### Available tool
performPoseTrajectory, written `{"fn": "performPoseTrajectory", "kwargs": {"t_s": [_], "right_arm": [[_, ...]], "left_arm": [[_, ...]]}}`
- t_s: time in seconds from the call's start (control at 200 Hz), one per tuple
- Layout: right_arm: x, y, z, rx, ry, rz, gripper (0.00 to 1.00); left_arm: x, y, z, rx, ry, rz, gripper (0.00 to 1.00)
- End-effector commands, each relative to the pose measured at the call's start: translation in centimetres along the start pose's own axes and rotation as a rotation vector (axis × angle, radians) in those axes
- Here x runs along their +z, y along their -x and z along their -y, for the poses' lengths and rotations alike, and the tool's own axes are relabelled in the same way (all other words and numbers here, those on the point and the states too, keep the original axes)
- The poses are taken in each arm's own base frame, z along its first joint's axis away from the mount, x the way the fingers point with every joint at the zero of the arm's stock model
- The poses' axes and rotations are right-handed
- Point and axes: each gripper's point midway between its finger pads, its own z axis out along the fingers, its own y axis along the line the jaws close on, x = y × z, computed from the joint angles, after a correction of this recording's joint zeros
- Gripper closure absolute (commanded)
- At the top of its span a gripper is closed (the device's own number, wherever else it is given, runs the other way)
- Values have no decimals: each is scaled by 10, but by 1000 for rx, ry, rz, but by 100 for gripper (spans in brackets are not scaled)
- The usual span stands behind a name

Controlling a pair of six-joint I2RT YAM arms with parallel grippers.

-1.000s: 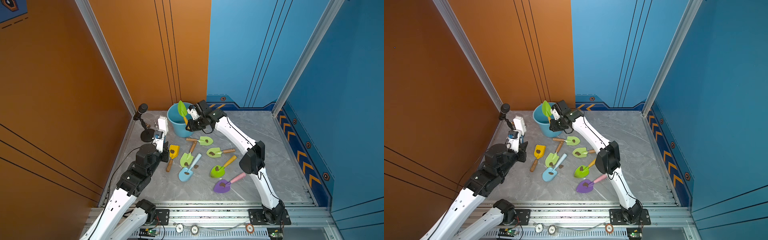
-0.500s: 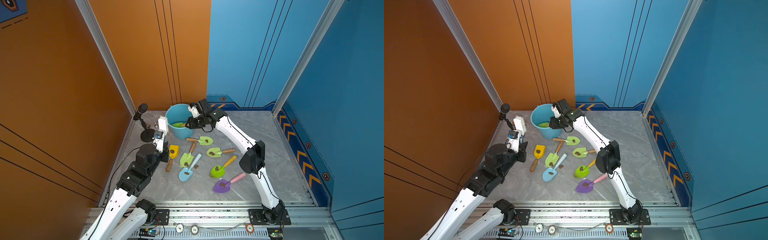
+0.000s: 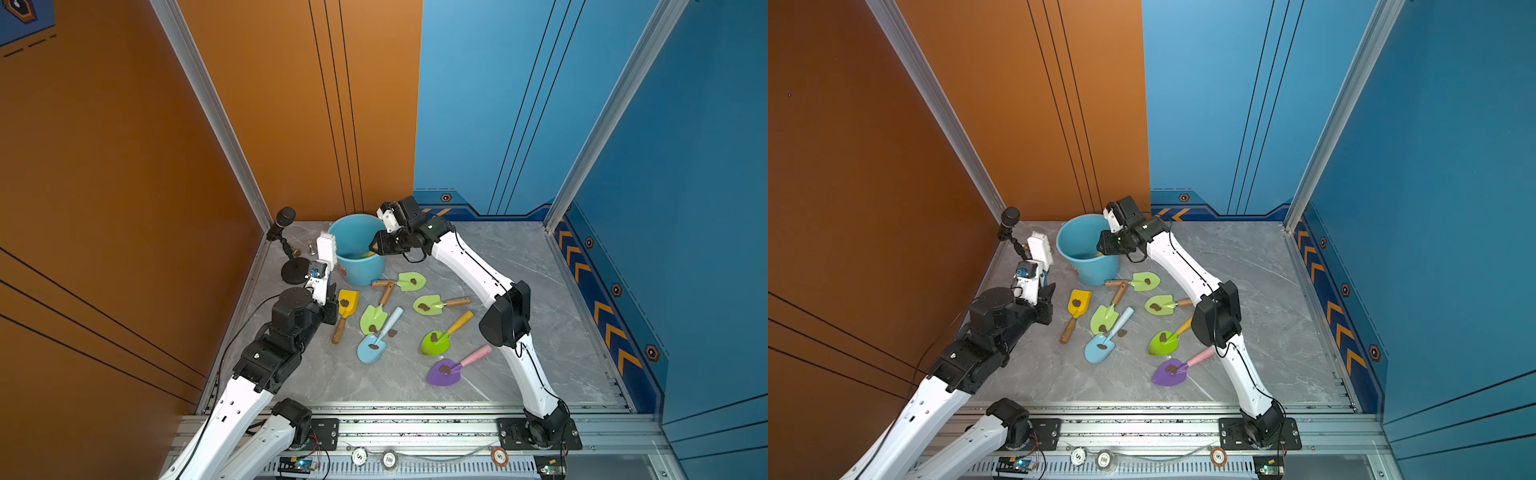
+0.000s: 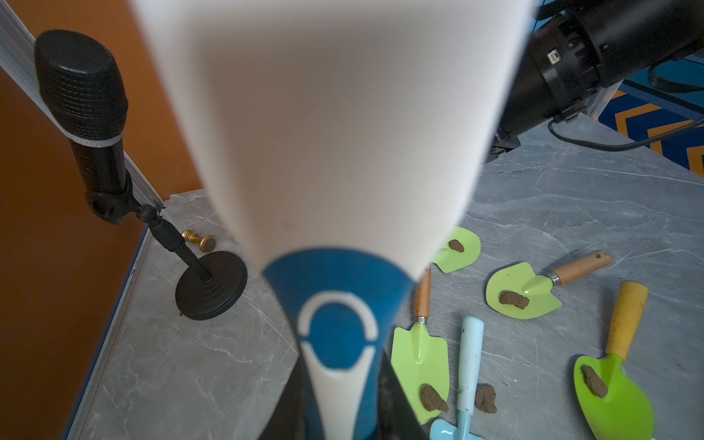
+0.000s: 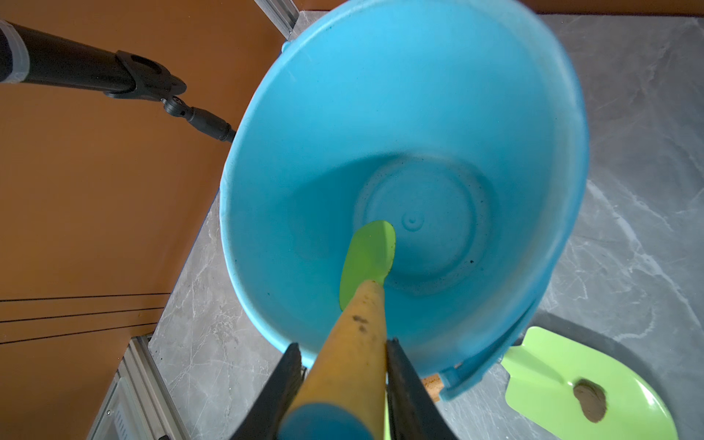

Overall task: Brush the soil off the hand trowel and place it into the bucket
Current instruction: Place the hand trowel in the bucket, then pick up the hand trowel from the center of the board.

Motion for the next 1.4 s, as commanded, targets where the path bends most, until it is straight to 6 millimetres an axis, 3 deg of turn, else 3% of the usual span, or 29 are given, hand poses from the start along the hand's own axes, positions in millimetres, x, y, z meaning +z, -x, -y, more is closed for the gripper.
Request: {"fn": "performPoseTrajectory", "kwargs": {"t_s": [0.0, 0.33, 0.511, 0.601, 0.611, 0.641, 0.831, 1.001, 1.247, 1.392], "right_arm": [[-17, 18, -14, -20, 32, 61, 62], [-46, 32, -10, -61, -54, 134, 53], [-78, 37, -8, -86, -103, 176, 53], [-90, 30, 8, -90, -174, 177, 51], [-101, 33, 6, -92, -178, 195, 50], [-109, 29, 12, -91, -206, 195, 50], [-146, -28, 83, -13, -421, 130, 47], [-172, -103, 142, 98, -565, 82, 42], [-203, -170, 196, 343, -639, 179, 38], [-197, -193, 212, 452, -616, 200, 37]], "left_arm": [[0, 2, -1, 13, 11, 16, 100], [1, 1, 0, 16, 9, 14, 100], [1, 0, 2, 23, 4, 11, 100], [1, 0, 3, 27, 0, 10, 100], [1, 0, 3, 27, -2, 12, 100], [1, -1, 4, 30, -5, 10, 100], [2, -3, 18, 55, -60, 3, 100], [4, -9, 43, 92, -157, -22, 100], [8, -29, 87, 185, -279, -82, 100], [9, -43, 111, 248, -335, -123, 100]]}}
